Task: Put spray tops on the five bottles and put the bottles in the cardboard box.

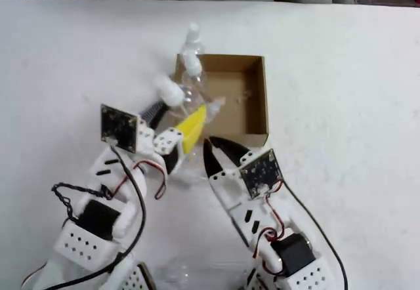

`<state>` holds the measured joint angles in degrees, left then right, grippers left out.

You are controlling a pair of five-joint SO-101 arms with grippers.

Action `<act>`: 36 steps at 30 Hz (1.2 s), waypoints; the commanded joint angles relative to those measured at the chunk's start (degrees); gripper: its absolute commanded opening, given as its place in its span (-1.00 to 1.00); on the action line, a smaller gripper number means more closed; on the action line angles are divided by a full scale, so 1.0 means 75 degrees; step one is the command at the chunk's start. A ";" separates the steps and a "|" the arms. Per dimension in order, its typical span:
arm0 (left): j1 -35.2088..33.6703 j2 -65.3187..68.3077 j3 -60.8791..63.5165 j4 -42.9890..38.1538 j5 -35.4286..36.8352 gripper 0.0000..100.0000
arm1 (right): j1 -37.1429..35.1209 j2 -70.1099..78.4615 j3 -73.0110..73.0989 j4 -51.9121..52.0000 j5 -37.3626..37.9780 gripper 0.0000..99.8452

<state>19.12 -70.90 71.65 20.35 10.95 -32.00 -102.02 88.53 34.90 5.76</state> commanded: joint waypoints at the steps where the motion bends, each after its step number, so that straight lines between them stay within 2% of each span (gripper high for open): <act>1: -0.0287 0.0545 -0.0129 -0.0703 -0.0176 -0.95 | 0.0064 -0.0029 -0.0105 0.0510 0.0094 -0.97; 5: -0.0592 0.1963 -0.0527 -0.1325 -0.0176 -0.95 | 0.0358 -0.0029 -0.0105 0.1119 0.0094 -0.97; 11: -0.1037 0.3593 -0.0891 -0.2297 -0.0188 -0.95 | 0.2081 -0.0029 -0.0070 0.1647 0.0129 -0.97; 16: -0.1073 0.3897 -0.0844 -0.2825 -0.0188 -0.95 | 0.3159 -0.0029 0.0164 0.2104 0.1407 -0.97; 21: -0.1002 0.4050 -0.0879 -0.2848 -0.0188 -0.95 | 0.3475 -0.0029 0.0305 0.2596 0.1969 -0.97; 36: -0.0826 0.5527 -0.1442 -0.2848 -0.0188 -0.95 | 0.3475 -0.0029 0.0305 0.2690 0.1993 -0.97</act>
<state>11.91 -29.58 64.18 1.01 10.42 -6.59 -102.02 91.34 55.03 20.09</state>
